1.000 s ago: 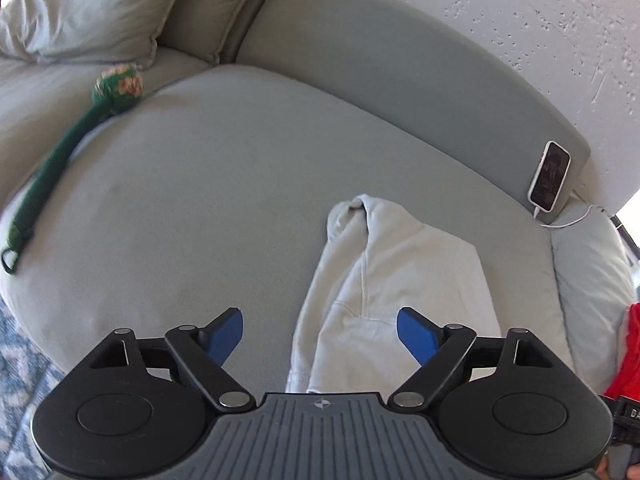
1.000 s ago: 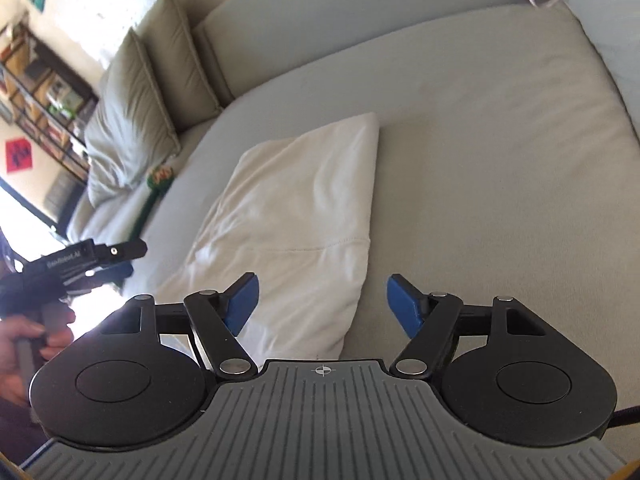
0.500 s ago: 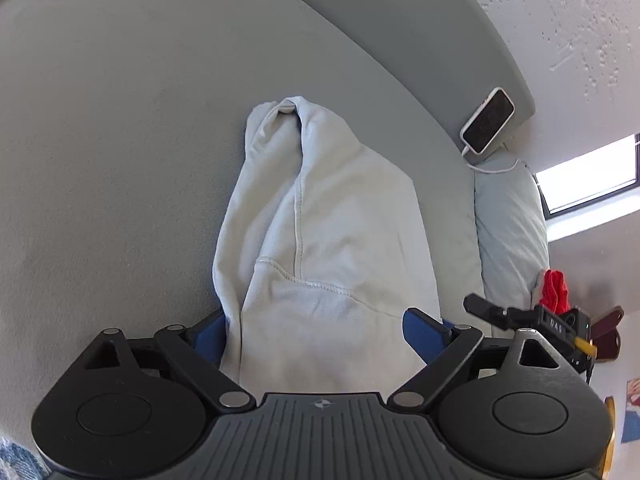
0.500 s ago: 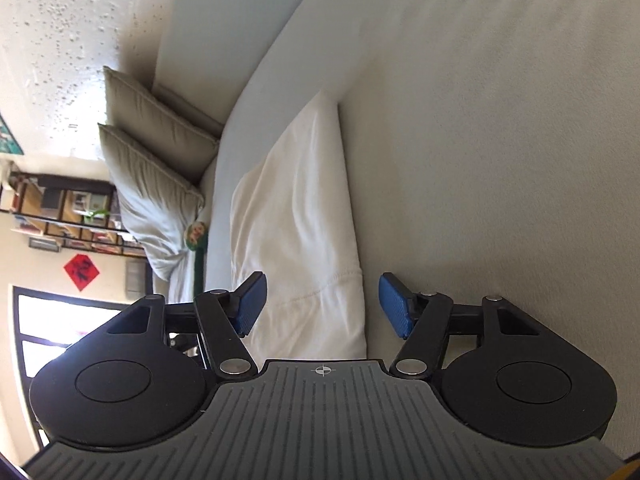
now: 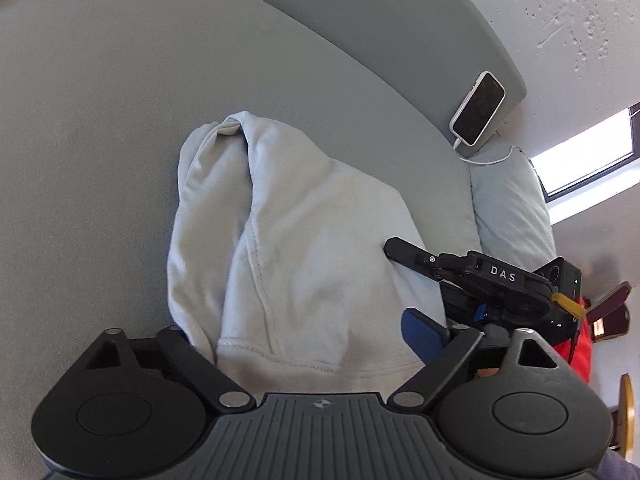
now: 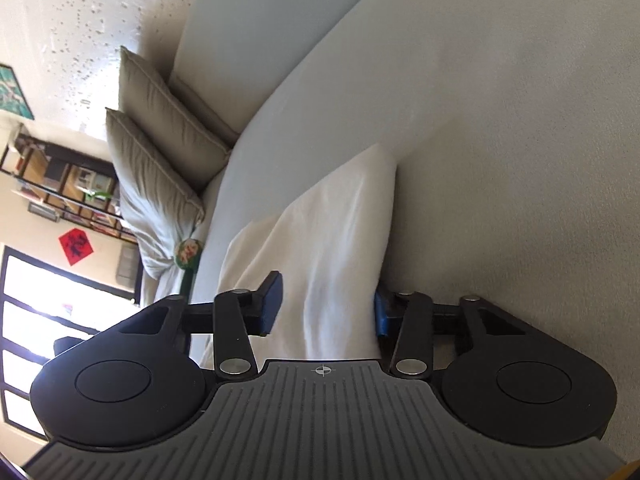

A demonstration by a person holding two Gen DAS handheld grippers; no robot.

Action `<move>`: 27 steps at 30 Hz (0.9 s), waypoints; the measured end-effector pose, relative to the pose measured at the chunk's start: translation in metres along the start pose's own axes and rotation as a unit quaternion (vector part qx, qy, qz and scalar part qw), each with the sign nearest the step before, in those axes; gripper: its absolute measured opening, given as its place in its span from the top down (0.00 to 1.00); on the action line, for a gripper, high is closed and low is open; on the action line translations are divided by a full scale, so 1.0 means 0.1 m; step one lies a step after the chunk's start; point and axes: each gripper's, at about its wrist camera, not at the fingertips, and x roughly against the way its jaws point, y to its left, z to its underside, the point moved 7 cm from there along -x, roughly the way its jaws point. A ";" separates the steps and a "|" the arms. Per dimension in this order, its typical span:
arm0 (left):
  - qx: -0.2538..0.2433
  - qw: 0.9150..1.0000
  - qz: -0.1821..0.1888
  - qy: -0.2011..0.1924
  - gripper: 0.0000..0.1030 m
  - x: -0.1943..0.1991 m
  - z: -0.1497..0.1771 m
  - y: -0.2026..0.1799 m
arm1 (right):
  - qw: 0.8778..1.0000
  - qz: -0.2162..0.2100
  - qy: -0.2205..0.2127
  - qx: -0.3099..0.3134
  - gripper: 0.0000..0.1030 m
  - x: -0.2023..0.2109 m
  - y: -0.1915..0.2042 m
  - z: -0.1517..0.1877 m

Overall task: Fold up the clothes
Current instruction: 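Grasp the folded sweatshirt with both grippers and lift it, then carry the sweatshirt onto the clothes pile with both grippers and open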

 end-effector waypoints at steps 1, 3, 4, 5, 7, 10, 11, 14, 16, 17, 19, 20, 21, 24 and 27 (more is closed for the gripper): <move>-0.005 1.000 -0.023 -0.003 0.67 0.02 0.01 0.01 | 1.000 0.005 -0.003 -0.012 0.91 0.00 -0.04 -0.01; -0.016 0.999 -0.046 -0.014 0.82 0.07 0.04 -0.06 | 1.000 0.017 -0.014 -0.002 0.94 0.06 0.00 -0.01; -0.025 0.998 -0.055 -0.022 0.85 0.10 0.07 -0.12 | 0.999 0.027 -0.022 0.018 0.94 0.11 0.07 0.00; -0.042 0.996 -0.071 -0.034 0.86 0.15 0.10 -0.21 | 0.997 0.041 -0.033 0.056 0.95 0.18 0.20 0.02; -0.075 0.991 -0.097 -0.060 0.87 0.26 0.18 -0.43 | 0.990 0.055 -0.051 0.120 0.95 0.35 0.50 0.08; -0.126 0.981 -0.107 -0.105 0.88 0.47 0.36 -0.83 | 0.977 0.072 -0.083 0.182 0.95 0.75 0.87 0.20; -0.141 0.978 -0.102 -0.119 0.88 0.54 0.44 -0.99 | 0.974 0.074 -0.093 0.194 0.95 0.91 0.96 0.23; -0.183 0.967 -0.084 -0.157 0.88 0.77 0.67 -1.46 | 0.967 0.077 -0.131 0.206 0.95 1.56 1.11 0.37; -0.201 0.964 -0.057 -0.166 0.87 0.81 0.86 -1.79 | 0.963 0.077 -0.157 0.204 0.95 2.02 1.13 0.48; -0.211 0.962 -0.043 -0.170 0.87 0.83 0.95 -1.95 | 0.961 0.077 -0.171 0.202 0.95 2.27 1.12 0.54; -0.227 0.959 -0.015 -0.172 0.87 0.80 1.11 -2.24 | 0.956 0.083 -0.201 0.195 0.95 2.72 1.08 0.63; -0.236 0.956 0.002 -0.174 0.87 0.77 1.20 -2.40 | 0.953 0.087 -0.218 0.191 0.95 2.96 1.05 0.67; -0.247 0.953 0.017 -0.178 0.87 0.73 1.27 -2.55 | 0.949 0.092 -0.236 0.187 0.95 3.21 1.02 0.72; -0.277 0.941 0.058 -0.185 0.87 0.58 1.45 -3.00 | 0.935 0.113 -0.293 0.164 0.95 3.86 0.85 0.84; -0.305 0.932 0.082 -0.180 0.87 0.29 1.55 -3.36 | 0.912 0.148 -0.351 0.153 0.95 4.41 0.64 0.90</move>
